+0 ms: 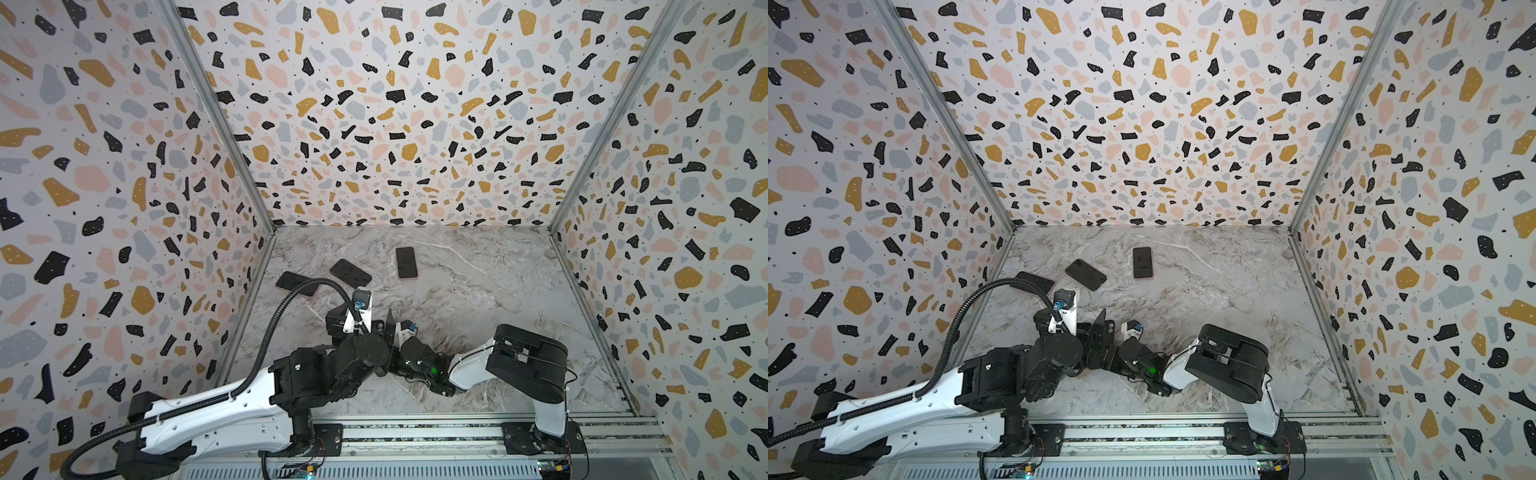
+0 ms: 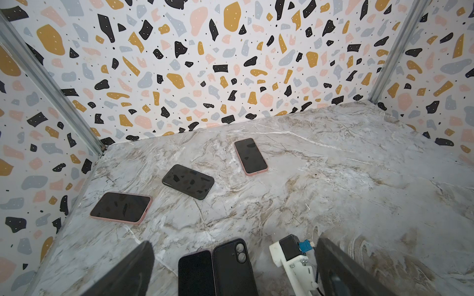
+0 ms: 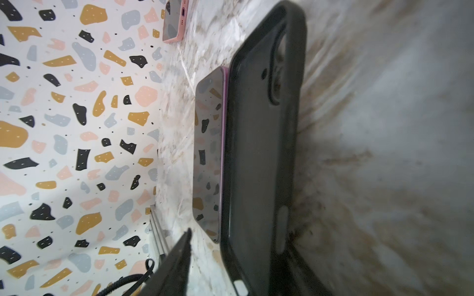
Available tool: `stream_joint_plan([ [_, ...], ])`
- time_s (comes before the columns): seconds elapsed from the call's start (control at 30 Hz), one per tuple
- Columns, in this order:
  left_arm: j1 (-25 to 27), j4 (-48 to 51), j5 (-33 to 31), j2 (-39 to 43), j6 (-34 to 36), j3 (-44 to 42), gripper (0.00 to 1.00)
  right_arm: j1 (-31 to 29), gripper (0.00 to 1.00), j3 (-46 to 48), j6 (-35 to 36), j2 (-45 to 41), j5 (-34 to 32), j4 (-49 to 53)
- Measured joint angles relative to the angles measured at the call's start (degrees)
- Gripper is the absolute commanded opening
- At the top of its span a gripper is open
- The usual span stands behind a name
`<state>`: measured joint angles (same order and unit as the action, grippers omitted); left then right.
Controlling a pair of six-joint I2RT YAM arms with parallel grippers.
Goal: Take the phone out of the phone case
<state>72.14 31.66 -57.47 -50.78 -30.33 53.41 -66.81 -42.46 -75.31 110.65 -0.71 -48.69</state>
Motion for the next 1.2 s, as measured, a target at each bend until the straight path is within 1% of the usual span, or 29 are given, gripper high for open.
stream_joint_plan([
  [0.03,0.0,0.0,0.0,-0.2,-0.2,0.0,1.00,0.0,0.72,0.3,0.3,-0.7,0.1,0.4],
  [0.17,-0.1,0.1,0.2,-0.8,-0.7,0.1,0.99,0.0,0.75,1.6,2.0,-3.8,0.0,4.0],
  [0.37,-0.1,0.5,0.3,-0.9,-1.2,0.7,0.99,0.3,0.75,3.5,4.3,-7.7,-0.2,8.8],
  [0.53,-0.1,0.5,0.7,-0.8,-1.9,1.1,0.99,1.0,0.74,3.3,6.9,-8.3,0.0,11.0],
  [0.77,-0.1,1.3,1.4,-0.4,-2.5,2.1,0.99,3.4,0.72,-0.4,9.7,-5.2,1.4,11.4],
  [1.2,-0.1,2.4,1.5,1.5,-3.6,2.1,0.99,3.3,0.68,-10.2,10.5,3.5,4.7,9.1],
])
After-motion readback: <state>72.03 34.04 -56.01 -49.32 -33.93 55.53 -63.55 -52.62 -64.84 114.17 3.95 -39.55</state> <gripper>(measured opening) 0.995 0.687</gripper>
